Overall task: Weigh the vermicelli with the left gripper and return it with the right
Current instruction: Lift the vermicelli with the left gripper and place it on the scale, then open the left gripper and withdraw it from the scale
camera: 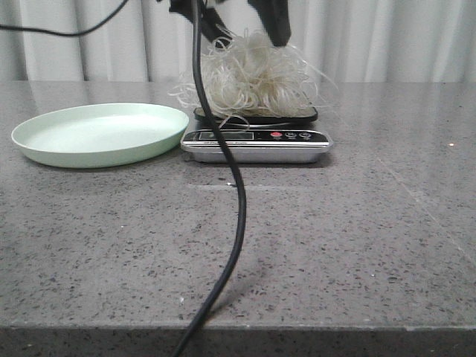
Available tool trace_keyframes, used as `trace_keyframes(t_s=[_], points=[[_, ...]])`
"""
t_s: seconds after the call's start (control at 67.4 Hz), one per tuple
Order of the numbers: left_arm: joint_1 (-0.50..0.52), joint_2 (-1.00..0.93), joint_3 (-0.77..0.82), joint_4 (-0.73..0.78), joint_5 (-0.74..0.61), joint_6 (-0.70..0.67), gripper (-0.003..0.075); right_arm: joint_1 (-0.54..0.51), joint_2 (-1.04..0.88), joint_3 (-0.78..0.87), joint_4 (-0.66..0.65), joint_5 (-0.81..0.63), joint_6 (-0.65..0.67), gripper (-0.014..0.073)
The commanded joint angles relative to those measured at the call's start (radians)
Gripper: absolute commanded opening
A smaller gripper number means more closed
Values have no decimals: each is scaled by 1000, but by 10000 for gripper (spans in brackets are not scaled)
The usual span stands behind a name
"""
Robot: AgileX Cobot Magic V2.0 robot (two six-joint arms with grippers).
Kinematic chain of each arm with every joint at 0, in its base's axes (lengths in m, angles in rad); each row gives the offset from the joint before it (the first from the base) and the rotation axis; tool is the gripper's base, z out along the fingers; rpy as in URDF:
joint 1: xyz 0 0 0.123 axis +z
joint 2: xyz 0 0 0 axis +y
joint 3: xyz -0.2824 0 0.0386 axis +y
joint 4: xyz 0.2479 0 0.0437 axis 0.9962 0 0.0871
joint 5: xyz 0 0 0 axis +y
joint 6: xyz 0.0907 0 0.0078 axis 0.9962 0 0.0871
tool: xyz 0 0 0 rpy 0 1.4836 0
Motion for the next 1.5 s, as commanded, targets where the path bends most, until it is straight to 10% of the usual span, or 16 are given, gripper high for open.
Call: trace_keyframes(t_s=[0.0, 0.267, 1.053, 1.484], points=[[-1, -120, -50, 6, -26, -3, 575, -3, -18, -9, -10, -84, -7, 158], [-1, -309, 33, 85, -52, -3, 492, -3, -18, -9, -10, -84, -7, 158], [-1, -1200, 1036, 137, -456, -3, 126, -3, -18, -9, -10, -84, -7, 158], [-1, -1706, 1425, 140, -561, -3, 127, -3, -17, -9, -10, -84, -7, 158]])
